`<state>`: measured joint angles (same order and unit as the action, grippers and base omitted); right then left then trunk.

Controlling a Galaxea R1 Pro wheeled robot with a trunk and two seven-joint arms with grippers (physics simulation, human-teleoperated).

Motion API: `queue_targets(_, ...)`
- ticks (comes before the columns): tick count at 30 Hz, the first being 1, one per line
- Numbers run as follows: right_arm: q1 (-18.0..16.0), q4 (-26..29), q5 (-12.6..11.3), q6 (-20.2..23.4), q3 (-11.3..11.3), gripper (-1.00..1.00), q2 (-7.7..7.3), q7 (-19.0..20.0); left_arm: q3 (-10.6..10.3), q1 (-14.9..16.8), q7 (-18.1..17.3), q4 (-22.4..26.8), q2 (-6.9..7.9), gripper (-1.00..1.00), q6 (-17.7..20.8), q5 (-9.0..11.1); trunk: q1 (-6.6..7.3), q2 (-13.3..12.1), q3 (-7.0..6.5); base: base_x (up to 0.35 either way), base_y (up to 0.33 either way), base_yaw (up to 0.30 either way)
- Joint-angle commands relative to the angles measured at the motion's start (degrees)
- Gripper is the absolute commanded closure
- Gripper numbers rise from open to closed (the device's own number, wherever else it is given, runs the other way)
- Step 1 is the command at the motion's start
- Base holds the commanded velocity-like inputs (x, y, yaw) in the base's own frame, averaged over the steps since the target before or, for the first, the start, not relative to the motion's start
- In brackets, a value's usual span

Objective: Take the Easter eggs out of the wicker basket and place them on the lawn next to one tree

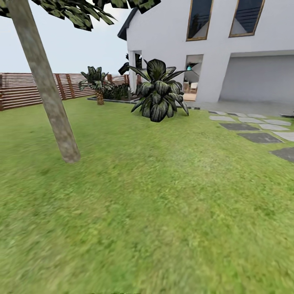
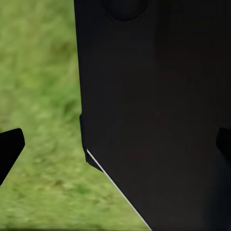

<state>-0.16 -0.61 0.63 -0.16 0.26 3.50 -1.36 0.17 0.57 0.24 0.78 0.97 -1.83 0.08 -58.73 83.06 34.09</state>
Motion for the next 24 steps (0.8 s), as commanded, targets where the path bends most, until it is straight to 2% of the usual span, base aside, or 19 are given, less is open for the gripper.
queue_targets(1, -0.02, -0.06, 0.07, -0.02, 0.02, -1.0, 0.01, -0.14, 0.01, 0.04, 0.02, -0.07, 0.0, -1.0, -0.19, 0.01, 0.0, 0.02, 0.07, 0.0, 0.0, 0.254)
queue_targets(24, -0.02, -0.18, 0.07, -0.02, 0.04, -1.0, 0.06, -0.13, 0.01, 0.04, 0.02, -0.07, 0.0, -1.0, -0.19, 0.0, 0.0, 0.02, 0.74, 0.0, 0.0, 0.254)
